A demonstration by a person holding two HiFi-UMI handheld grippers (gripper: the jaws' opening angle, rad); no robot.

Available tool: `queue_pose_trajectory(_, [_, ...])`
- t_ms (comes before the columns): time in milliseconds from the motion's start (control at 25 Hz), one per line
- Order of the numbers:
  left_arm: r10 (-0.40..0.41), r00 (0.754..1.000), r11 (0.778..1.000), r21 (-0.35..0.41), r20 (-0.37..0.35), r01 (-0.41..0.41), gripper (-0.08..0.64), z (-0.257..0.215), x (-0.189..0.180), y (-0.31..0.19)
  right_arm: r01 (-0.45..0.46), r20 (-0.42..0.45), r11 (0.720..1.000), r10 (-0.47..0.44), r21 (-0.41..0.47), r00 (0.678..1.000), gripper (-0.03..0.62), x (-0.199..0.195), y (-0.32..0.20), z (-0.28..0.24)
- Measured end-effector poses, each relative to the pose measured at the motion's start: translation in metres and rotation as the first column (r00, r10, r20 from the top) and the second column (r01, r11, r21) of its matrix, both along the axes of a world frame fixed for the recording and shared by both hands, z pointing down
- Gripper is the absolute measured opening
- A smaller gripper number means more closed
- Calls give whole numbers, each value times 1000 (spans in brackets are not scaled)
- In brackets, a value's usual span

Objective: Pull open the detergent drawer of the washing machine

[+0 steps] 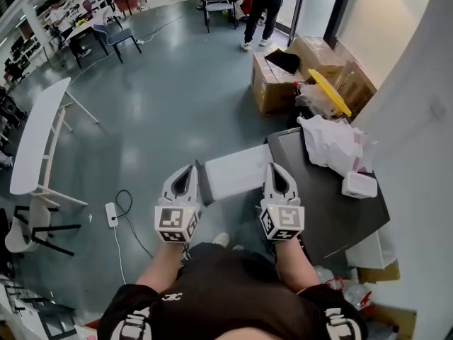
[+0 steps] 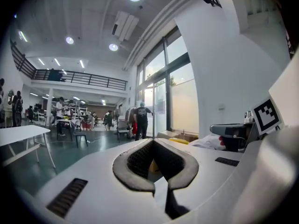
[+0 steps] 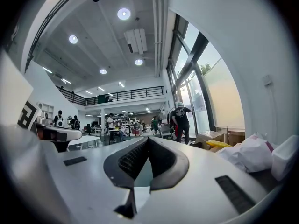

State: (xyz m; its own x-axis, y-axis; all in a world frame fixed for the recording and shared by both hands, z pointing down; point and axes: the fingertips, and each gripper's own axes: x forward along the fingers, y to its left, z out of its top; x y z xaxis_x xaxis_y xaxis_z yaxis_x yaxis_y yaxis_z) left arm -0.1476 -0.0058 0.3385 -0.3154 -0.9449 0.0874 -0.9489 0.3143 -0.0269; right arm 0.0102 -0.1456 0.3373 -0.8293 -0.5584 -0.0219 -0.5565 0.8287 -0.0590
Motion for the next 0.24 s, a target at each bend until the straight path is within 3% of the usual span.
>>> queue_pose_trajectory(240, [-14,1000,1000,-3,-13,14,3,4,-2,0,17,-6,1000,-17,-10,1000,2,-4,1,5])
